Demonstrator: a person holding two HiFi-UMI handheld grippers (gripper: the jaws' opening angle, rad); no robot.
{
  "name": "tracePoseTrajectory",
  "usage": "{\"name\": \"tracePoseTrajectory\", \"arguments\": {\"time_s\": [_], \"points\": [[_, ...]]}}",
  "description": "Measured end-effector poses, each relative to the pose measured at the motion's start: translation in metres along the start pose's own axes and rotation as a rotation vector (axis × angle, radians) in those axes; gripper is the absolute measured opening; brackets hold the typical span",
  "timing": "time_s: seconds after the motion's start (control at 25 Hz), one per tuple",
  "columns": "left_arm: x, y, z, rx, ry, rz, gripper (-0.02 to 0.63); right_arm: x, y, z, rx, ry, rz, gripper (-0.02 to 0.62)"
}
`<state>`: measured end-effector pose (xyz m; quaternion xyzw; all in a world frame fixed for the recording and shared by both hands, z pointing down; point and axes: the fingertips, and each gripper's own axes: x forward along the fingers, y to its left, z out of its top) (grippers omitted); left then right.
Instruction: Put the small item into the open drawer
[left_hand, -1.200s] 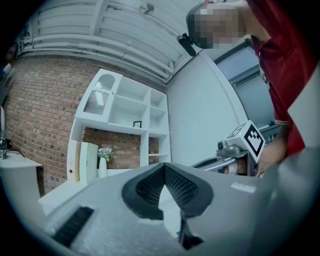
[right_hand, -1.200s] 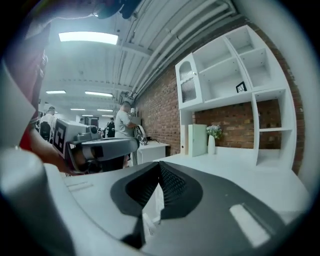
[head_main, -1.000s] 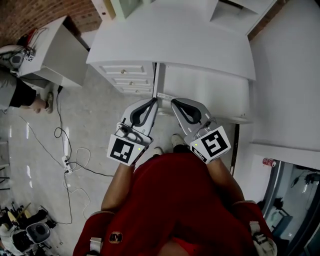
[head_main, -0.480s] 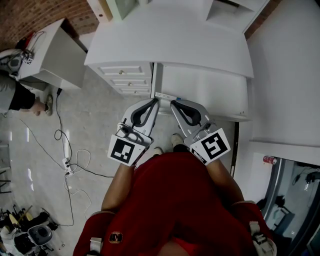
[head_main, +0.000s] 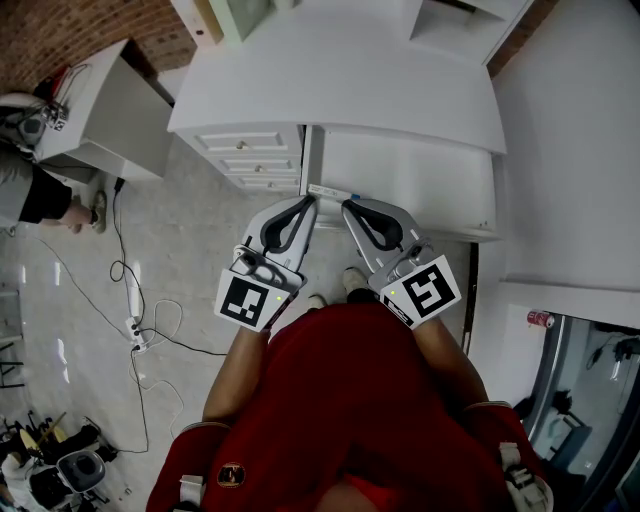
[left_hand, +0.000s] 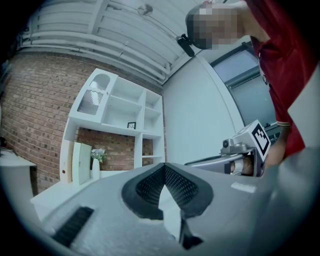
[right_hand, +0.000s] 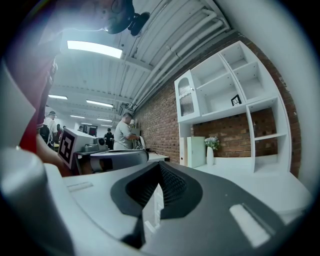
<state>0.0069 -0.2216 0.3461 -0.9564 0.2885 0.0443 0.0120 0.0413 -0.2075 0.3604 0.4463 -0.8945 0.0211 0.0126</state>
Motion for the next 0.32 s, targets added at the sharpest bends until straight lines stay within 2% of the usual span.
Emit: {"name": "tracePoseTrajectory", "arguments": {"time_s": [0.32], "points": [[0.0031, -0.0011, -0.0018, 0.001, -0.002, 0.002, -0.002, -0.0027, -0.0056, -0.0047, -0.006, 0.009, -0.003, 0.011]]}}
